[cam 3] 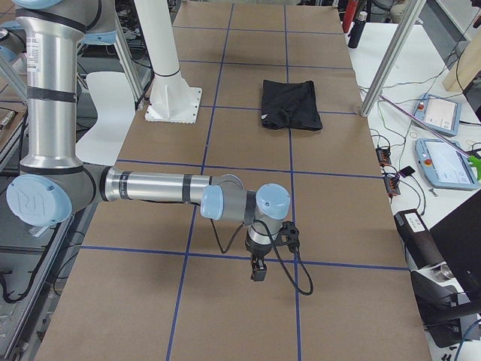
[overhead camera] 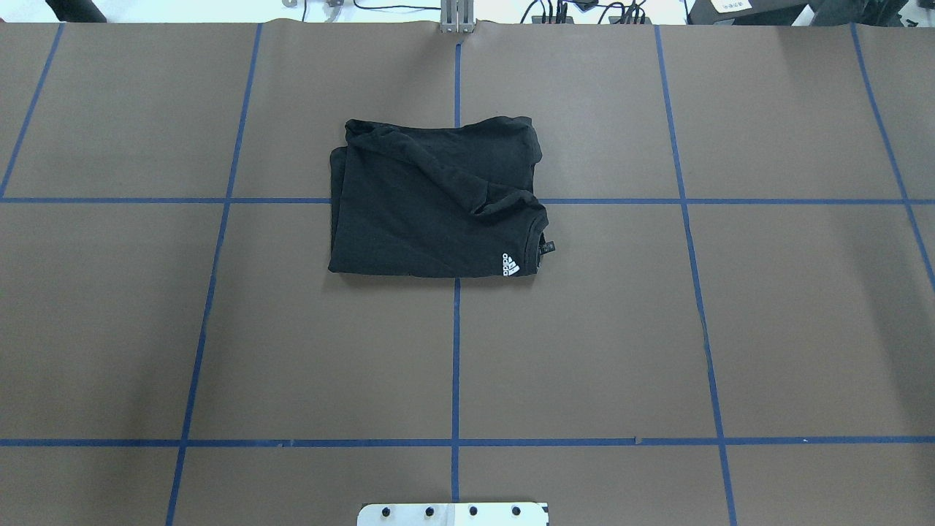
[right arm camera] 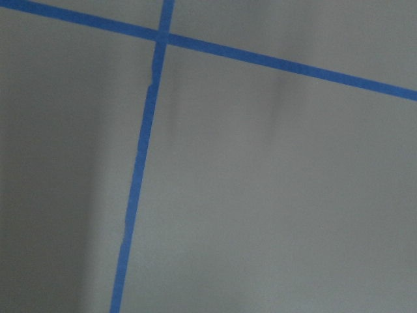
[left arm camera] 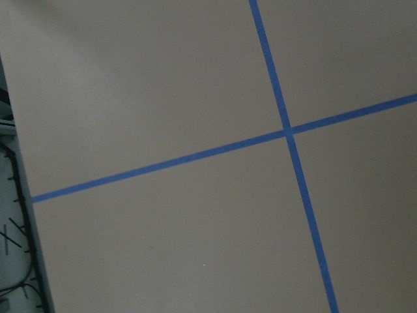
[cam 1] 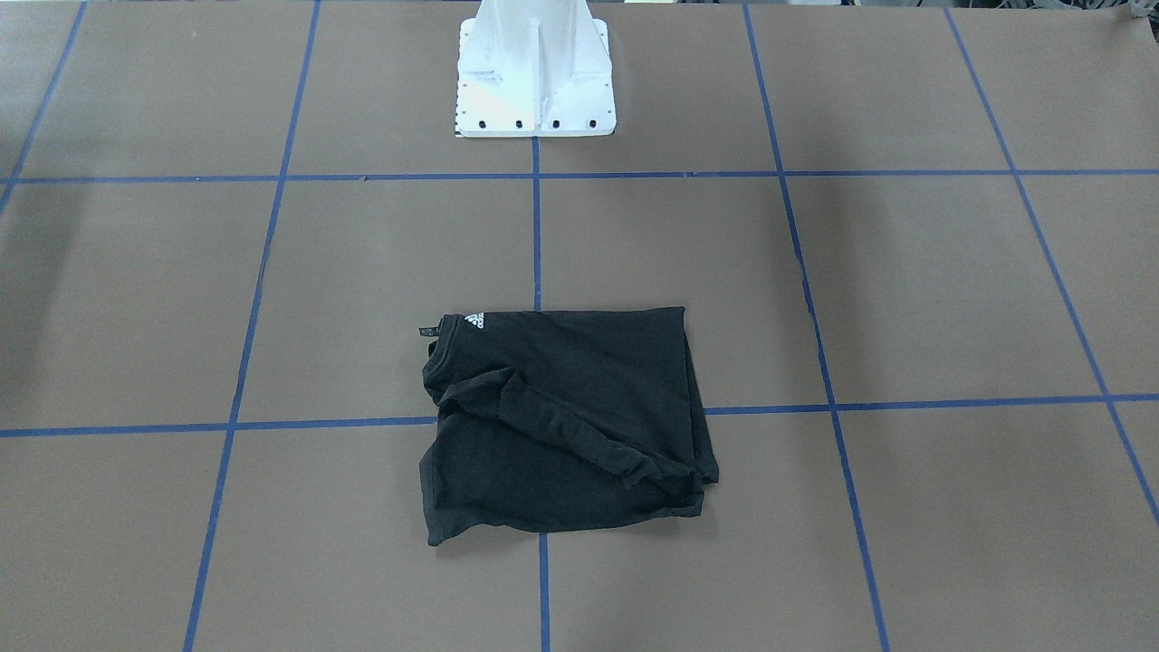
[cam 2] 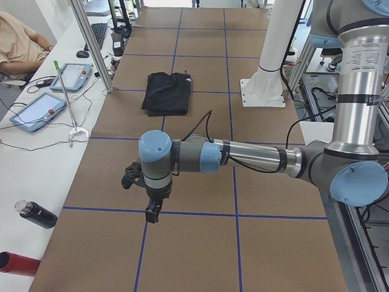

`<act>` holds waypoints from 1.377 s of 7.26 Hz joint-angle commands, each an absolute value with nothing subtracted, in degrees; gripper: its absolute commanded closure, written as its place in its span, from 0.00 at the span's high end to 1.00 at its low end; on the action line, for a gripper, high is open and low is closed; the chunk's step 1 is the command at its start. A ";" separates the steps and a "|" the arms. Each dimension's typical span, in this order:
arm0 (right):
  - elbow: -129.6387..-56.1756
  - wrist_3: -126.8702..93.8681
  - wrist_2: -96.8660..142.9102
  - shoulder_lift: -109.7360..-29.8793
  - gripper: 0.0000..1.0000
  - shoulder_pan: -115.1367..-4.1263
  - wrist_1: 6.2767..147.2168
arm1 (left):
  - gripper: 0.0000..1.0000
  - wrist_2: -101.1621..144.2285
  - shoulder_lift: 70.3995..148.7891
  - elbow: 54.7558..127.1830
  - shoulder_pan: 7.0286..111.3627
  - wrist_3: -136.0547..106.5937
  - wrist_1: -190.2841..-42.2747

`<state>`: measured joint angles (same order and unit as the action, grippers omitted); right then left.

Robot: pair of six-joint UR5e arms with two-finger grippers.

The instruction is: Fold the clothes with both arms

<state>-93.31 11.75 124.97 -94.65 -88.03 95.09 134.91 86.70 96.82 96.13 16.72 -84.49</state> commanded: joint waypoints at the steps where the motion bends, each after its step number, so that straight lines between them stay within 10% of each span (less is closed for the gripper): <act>1: -93.51 11.78 125.16 -95.88 1.00 -89.20 95.27 | 1.00 140.36 84.21 97.38 96.07 11.81 -85.51; 10: -94.13 11.78 125.42 -97.65 1.00 -91.14 94.83 | 1.00 130.43 85.25 99.05 89.65 11.60 -88.85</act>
<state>-94.13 11.78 125.35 -97.64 -91.14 94.88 130.82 85.20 99.11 89.68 11.47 -88.49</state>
